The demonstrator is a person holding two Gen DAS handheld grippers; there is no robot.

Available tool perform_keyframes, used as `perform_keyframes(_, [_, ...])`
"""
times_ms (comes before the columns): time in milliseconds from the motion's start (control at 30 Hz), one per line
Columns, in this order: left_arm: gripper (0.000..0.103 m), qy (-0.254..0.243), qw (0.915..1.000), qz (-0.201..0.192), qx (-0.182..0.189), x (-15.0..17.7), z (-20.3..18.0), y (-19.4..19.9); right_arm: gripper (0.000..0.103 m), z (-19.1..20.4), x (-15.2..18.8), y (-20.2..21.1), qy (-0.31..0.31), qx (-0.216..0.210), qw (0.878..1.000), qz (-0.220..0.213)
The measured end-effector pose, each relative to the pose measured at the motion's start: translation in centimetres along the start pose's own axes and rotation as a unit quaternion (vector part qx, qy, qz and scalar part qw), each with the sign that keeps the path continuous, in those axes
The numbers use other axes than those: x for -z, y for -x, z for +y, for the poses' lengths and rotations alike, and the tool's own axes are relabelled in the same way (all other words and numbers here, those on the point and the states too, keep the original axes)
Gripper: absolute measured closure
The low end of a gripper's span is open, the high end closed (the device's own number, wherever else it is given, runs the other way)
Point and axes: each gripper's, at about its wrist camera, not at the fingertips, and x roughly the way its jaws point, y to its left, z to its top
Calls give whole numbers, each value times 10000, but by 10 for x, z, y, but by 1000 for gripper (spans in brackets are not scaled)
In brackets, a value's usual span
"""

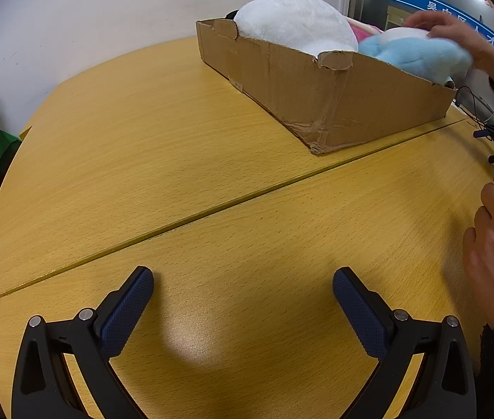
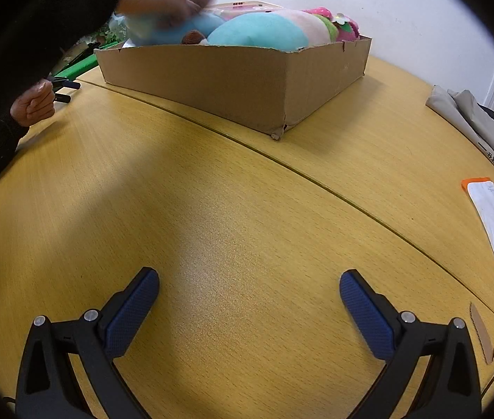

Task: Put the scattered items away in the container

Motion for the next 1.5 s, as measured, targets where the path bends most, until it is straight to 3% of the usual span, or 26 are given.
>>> perform_keyframes(1500, [0,-5,10000,-10,5,4,-1,2,0,0,3,-3,2,8,10000,3])
